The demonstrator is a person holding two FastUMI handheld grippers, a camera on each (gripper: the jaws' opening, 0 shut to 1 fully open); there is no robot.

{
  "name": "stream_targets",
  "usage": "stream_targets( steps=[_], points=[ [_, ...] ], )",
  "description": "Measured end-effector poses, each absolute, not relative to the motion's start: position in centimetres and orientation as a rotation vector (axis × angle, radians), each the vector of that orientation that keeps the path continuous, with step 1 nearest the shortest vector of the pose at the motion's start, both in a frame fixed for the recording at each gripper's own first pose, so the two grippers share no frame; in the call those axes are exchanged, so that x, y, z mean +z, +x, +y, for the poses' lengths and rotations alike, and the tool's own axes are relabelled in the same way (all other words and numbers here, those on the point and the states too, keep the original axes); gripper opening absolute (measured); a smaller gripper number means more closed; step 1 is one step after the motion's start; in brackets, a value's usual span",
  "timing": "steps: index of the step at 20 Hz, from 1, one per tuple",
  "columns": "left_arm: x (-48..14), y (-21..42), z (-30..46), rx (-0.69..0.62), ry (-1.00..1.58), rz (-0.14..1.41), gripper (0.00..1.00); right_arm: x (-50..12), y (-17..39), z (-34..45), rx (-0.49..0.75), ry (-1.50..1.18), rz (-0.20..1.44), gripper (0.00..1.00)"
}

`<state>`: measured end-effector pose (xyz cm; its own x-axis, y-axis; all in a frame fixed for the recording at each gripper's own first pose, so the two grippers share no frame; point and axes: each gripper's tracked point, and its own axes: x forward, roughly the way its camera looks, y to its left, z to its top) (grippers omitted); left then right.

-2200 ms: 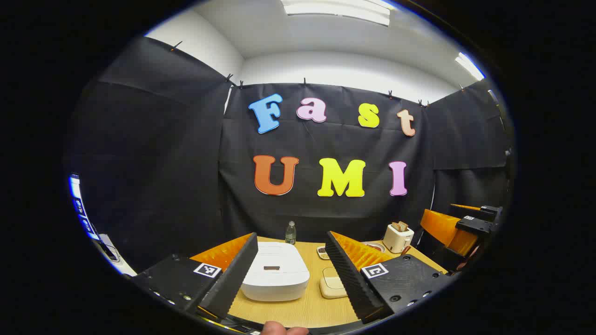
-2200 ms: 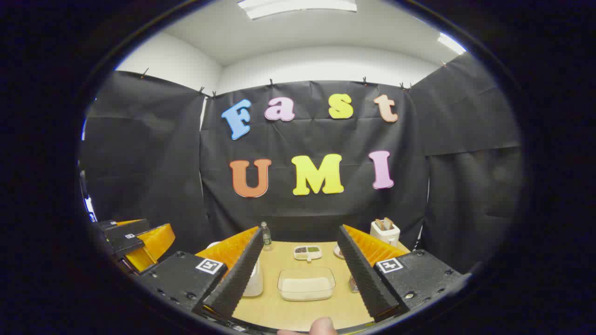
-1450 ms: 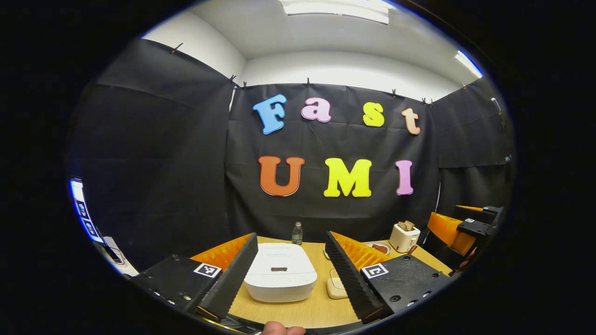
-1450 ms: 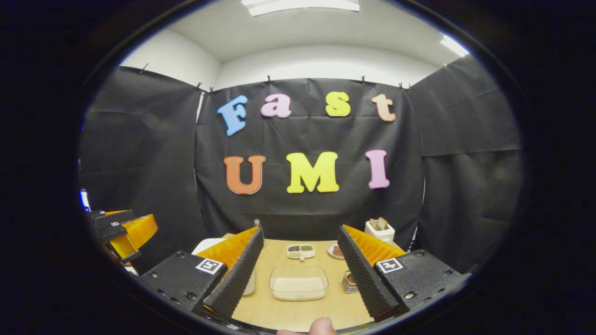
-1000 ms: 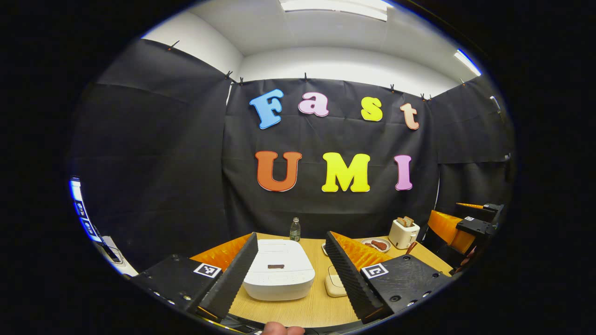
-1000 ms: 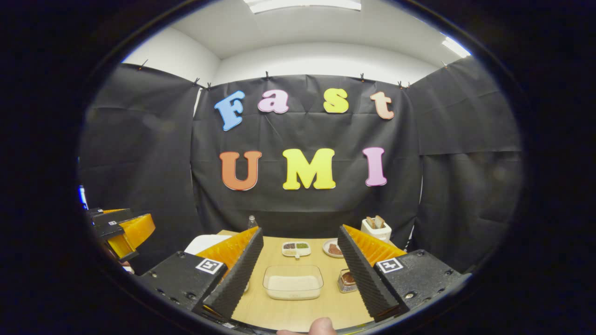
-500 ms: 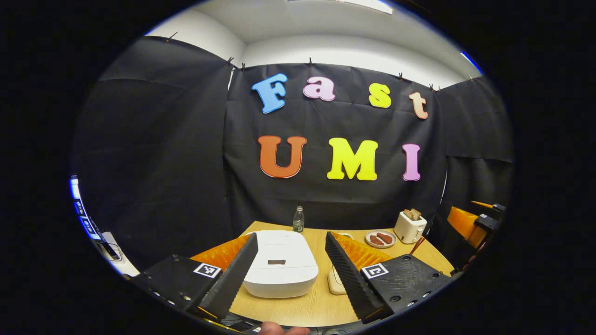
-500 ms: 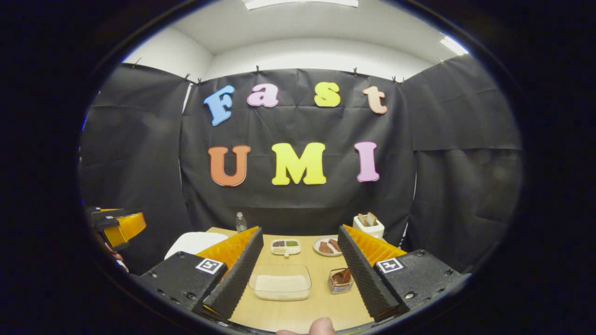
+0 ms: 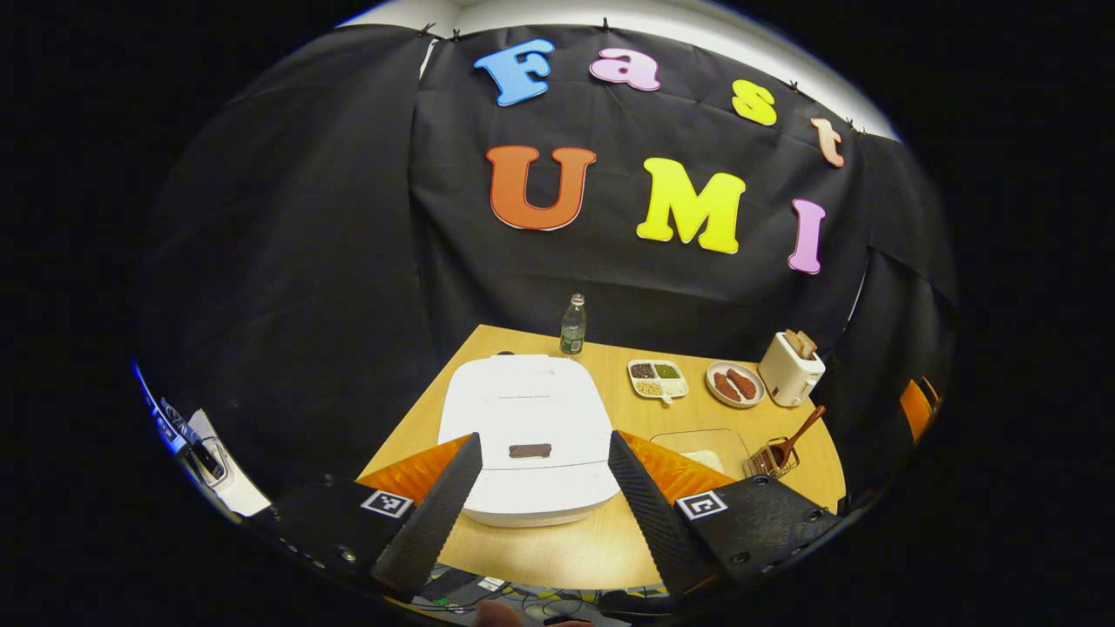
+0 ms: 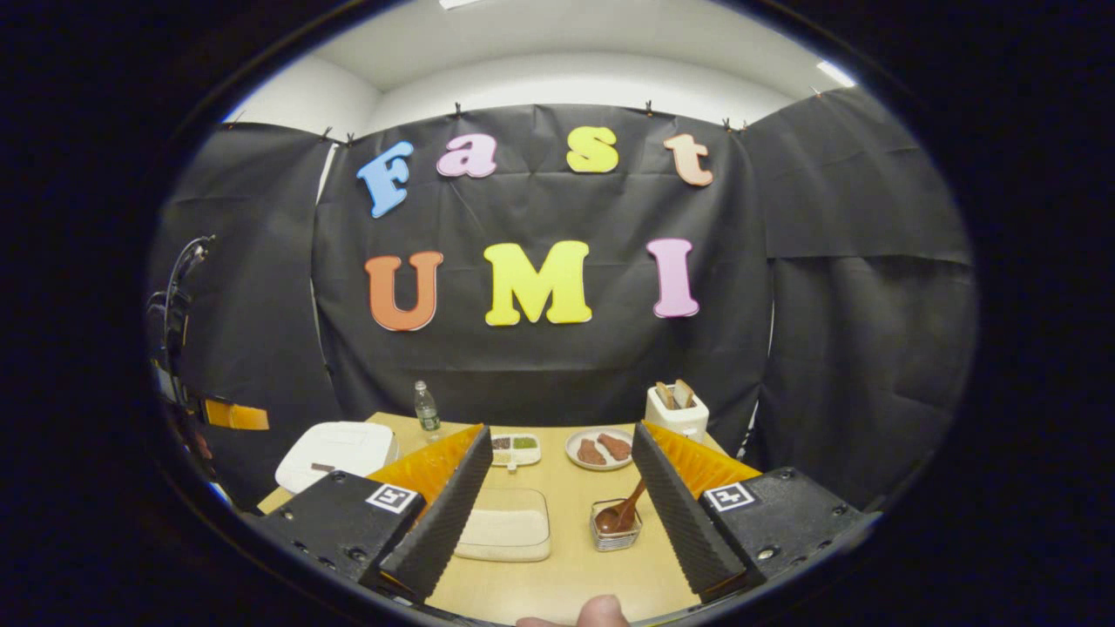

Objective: Close the left gripper, press the button to open the rice cooker; take a wooden spoon from the chopstick holder with the right hand, scoop a spoonful of rice and pour it into the rice cooker, then put the wooden spoon back into the chopstick holder.

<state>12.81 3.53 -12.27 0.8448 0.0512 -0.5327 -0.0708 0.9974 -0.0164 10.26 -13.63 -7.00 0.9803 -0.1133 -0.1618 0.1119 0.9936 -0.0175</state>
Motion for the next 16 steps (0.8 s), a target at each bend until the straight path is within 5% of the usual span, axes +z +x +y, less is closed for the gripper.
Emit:
stream_targets(
  steps=[2, 4, 9, 10, 16],
  points=[
    [-13.1, 13.5, 3.6, 0.055, -0.046, 0.616, 0.88, -7.6, 11.1, -14.9, -0.124, -0.001, 0.180, 1.00],
    [-15.0, 14.8, 3.9, 0.061, -0.058, 0.683, 0.61, -8.5, 12.0, -15.6, -0.125, 0.016, 0.199, 1.00],
    [-18.4, 17.1, 3.8, 0.046, -0.080, 0.817, 0.20, -9.2, 13.5, -17.4, -0.133, -0.024, 0.218, 1.00],
    [-19.4, 17.4, 3.2, 0.013, -0.121, 0.858, 0.01, -9.0, 13.6, -17.7, -0.134, -0.027, 0.213, 1.00],
    [-22.0, 18.9, 4.3, -0.019, -0.131, 0.946, 0.00, -9.7, 14.2, -19.0, -0.138, -0.040, 0.222, 1.00]
  ],
)
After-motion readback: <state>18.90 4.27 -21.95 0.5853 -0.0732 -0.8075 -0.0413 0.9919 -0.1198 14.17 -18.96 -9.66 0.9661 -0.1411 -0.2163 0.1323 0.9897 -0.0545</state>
